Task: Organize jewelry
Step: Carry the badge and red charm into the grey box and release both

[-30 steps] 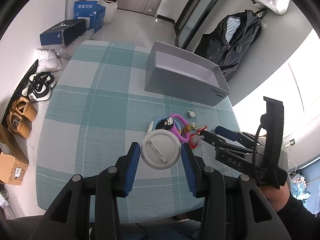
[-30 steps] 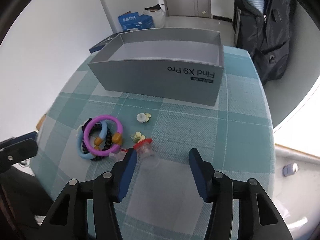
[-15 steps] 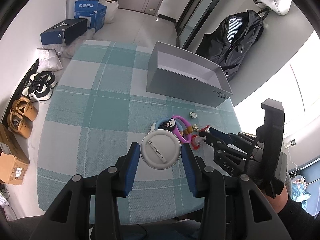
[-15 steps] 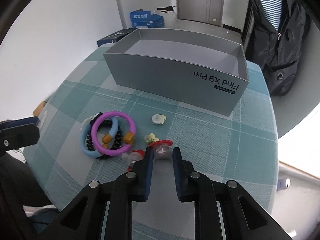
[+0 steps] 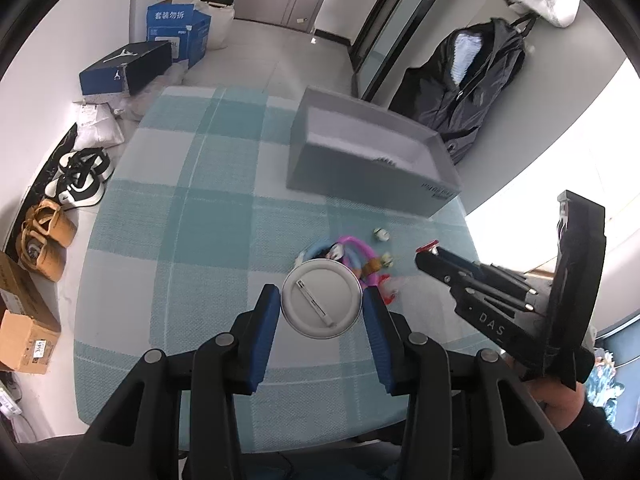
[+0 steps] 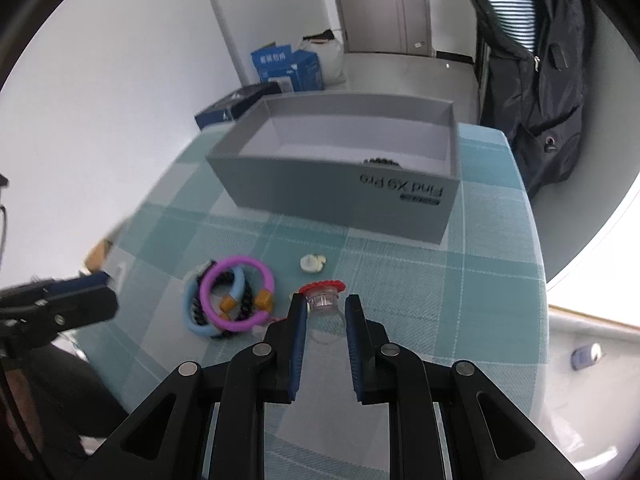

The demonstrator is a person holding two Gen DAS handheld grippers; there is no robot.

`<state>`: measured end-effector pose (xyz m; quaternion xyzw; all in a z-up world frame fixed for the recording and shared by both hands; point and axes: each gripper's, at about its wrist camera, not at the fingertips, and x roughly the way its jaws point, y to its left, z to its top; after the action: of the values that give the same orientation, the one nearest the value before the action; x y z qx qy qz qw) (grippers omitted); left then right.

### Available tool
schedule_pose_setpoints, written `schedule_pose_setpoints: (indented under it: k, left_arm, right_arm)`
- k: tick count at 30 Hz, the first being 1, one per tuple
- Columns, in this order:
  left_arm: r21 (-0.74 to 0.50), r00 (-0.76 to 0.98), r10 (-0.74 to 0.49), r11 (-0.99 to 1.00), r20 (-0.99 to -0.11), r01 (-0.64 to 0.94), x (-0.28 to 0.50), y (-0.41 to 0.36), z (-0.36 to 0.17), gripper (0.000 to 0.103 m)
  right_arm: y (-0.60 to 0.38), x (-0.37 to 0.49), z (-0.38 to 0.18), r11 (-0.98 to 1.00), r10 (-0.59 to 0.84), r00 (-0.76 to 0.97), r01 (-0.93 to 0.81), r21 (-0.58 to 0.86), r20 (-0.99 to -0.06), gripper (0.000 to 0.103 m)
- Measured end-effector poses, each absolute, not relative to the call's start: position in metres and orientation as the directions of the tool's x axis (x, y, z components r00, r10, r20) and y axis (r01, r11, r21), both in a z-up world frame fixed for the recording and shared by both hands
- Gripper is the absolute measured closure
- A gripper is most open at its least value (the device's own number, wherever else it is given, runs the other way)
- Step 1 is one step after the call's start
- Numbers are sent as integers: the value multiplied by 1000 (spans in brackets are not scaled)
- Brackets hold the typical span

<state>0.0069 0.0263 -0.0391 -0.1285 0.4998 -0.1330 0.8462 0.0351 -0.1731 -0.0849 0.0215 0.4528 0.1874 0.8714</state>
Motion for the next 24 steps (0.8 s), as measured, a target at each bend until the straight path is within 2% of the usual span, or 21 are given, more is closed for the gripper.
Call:
schedule_pose_setpoints:
  k: [5, 9, 24]
  left_arm:
    - [-316, 463, -321, 944, -826, 92, 17, 19, -29, 66]
    - [-334, 453, -346, 936, -822, 109, 32, 10, -24, 66]
    - [-304, 445, -355, 935, -822, 186, 117, -11, -17, 66]
  right_arm:
    - [-179, 36, -70, 916, 388, 540, -318, 246, -746, 85]
    - [-182, 41, -58, 903, 418, 547, -335, 268, -726, 85]
    - [-183, 113, -31, 879, 470, 549, -359, 313, -691, 85]
